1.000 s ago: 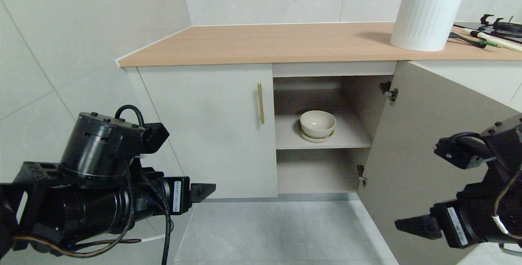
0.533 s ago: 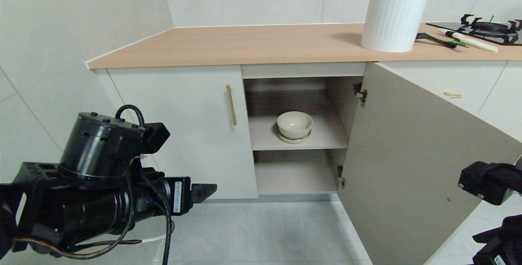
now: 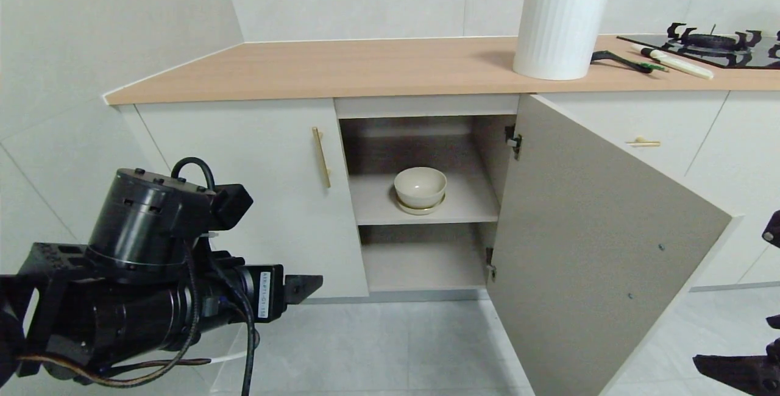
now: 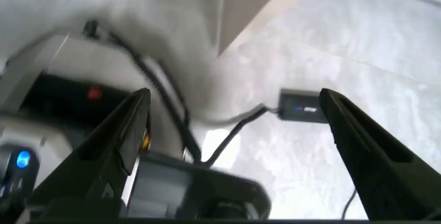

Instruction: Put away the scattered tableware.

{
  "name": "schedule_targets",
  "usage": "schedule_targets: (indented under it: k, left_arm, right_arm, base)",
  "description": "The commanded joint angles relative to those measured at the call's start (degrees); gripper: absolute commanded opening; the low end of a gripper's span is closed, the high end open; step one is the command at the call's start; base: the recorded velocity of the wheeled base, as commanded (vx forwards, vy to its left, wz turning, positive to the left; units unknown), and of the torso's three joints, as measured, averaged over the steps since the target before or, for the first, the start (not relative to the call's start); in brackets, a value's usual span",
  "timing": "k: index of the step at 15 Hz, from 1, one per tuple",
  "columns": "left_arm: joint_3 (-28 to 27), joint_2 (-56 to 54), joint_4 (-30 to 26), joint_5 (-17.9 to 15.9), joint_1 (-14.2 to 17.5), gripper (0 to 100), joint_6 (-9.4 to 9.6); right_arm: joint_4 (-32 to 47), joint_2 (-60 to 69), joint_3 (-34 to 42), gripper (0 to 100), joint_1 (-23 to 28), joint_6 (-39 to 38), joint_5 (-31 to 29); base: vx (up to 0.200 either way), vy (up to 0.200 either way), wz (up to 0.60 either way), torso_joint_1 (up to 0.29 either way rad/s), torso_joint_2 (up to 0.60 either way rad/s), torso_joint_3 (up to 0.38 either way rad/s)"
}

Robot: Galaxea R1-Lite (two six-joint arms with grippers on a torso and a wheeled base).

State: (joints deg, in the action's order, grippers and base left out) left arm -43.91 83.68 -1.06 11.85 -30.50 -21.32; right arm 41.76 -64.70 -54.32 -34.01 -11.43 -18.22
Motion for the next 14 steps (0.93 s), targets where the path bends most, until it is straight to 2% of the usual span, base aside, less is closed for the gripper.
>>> schedule_targets:
  k: [1, 2, 3, 5, 8, 9, 11, 14]
  left_arm:
    - [-0.03, 0.26, 0.01, 0.02, 0.0, 100, -0.04]
    - [-0.03, 0.17, 0.01, 0.02, 0.0, 100, -0.04]
    - [-0.03, 0.26, 0.01, 0.02, 0.0, 100, -0.04]
    - [-0.03, 0.26, 0.01, 0.02, 0.0, 100, -0.04]
    - [-0.03, 0.26, 0.01, 0.02, 0.0, 100, -0.04]
    - [-0.03, 0.26, 0.01, 0.02, 0.0, 100, -0.04]
    - [-0.12, 0.0, 0.01, 0.02, 0.0, 100, -0.04]
    - [-0.12, 0.17, 0.09, 0.02, 0.0, 100, -0.21]
  right_arm:
    - [-0.1, 0.18, -1.05, 100, 6.24, 1.94, -0.23]
    - [-0.1, 0.18, -1.05, 100, 8.44, 3.09, -0.23]
    - [-0.1, 0.1, -0.96, 100, 13.88, 6.16, -0.23]
    - [-0.98, -0.26, -0.96, 100, 18.81, 9.06, 0.12]
    - [-6.87, -3.16, -0.79, 100, 25.57, 9.5, 0.21]
    - [-7.4, -3.42, -0.79, 100, 25.93, 9.5, 0.21]
    - [-15.84, -8.96, -0.61, 100, 31.9, 8.89, 0.47]
    - [-23.57, -14.58, 0.0, 100, 35.07, 7.74, 0.65]
  base:
    - [0.0, 0.0, 0.0, 0.0, 0.0, 0.0]
    - [0.0, 0.0, 0.0, 0.0, 0.0, 0.0]
    - [0.0, 0.0, 0.0, 0.0, 0.0, 0.0]
    - [0.0, 0.0, 0.0, 0.0, 0.0, 0.0]
    - [0.0, 0.0, 0.0, 0.0, 0.0, 0.0]
    - [0.0, 0.0, 0.0, 0.0, 0.0, 0.0]
    - [0.0, 0.0, 0.0, 0.0, 0.0, 0.0]
    - [0.0, 0.0, 0.0, 0.0, 0.0, 0.0]
